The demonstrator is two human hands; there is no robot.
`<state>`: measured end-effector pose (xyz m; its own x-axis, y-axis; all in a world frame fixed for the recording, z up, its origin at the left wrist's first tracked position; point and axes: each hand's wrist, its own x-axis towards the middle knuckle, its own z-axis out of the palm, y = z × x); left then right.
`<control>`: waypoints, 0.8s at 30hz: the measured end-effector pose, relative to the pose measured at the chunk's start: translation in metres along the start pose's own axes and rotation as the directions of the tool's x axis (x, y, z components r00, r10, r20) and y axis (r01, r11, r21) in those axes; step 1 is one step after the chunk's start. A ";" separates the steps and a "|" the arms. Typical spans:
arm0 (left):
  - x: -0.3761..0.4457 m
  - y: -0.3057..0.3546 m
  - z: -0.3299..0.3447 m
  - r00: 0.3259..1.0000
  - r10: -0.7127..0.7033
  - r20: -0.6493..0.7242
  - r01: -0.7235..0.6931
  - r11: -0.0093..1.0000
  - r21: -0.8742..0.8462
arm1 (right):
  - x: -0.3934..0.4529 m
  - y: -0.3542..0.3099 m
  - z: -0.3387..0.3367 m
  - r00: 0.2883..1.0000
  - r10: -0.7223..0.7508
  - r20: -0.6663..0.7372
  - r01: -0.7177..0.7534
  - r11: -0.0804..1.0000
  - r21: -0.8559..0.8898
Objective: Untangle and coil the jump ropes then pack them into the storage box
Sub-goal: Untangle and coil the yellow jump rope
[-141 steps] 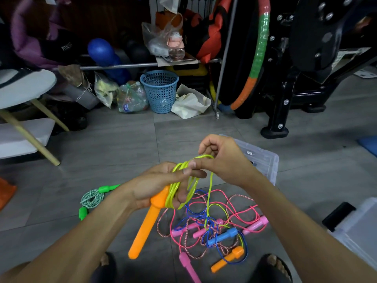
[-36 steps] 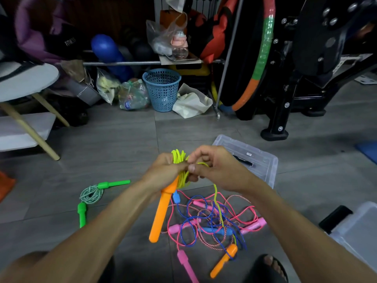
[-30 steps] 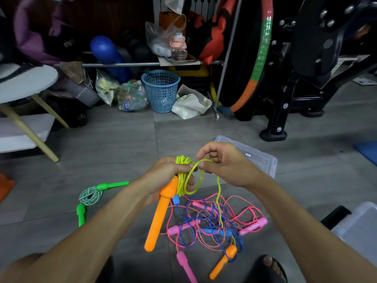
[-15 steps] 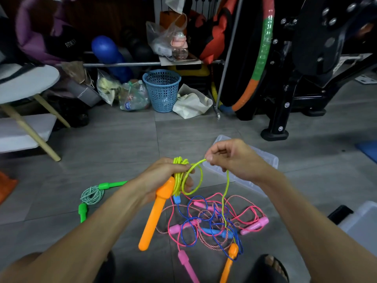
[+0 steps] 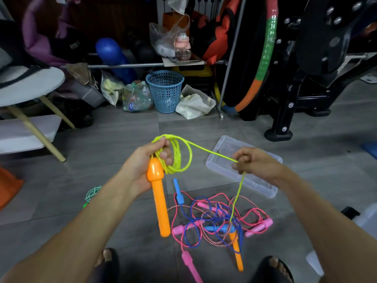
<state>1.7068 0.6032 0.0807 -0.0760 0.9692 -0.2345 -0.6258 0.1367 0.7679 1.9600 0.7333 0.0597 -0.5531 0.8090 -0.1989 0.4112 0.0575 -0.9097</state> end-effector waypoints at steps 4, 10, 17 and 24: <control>0.006 -0.003 -0.009 0.985 -0.044 -0.169 0.048 0.999 0.018 | 0.001 -0.003 -0.006 0.985 -0.011 -0.173 0.054 0.967 0.248; 0.004 -0.009 0.000 0.980 -0.072 -0.185 0.089 0.992 0.087 | -0.003 -0.032 0.020 0.949 -0.265 -0.171 0.152 0.861 -0.486; 0.005 -0.022 0.011 0.972 0.165 -0.167 -0.125 0.966 0.228 | -0.021 -0.046 0.064 0.955 -0.153 0.254 0.270 0.805 -0.529; 0.008 -0.048 0.018 0.968 0.251 -0.018 -0.173 0.715 0.678 | -0.030 -0.062 0.080 0.933 -0.248 0.261 0.288 0.949 -0.127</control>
<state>1.7503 0.6077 0.0532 -0.2451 0.9685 -0.0449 0.0920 0.0693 0.9933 1.8925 0.6586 0.0929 -0.8073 0.5875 -0.0555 0.3231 0.3615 -0.8746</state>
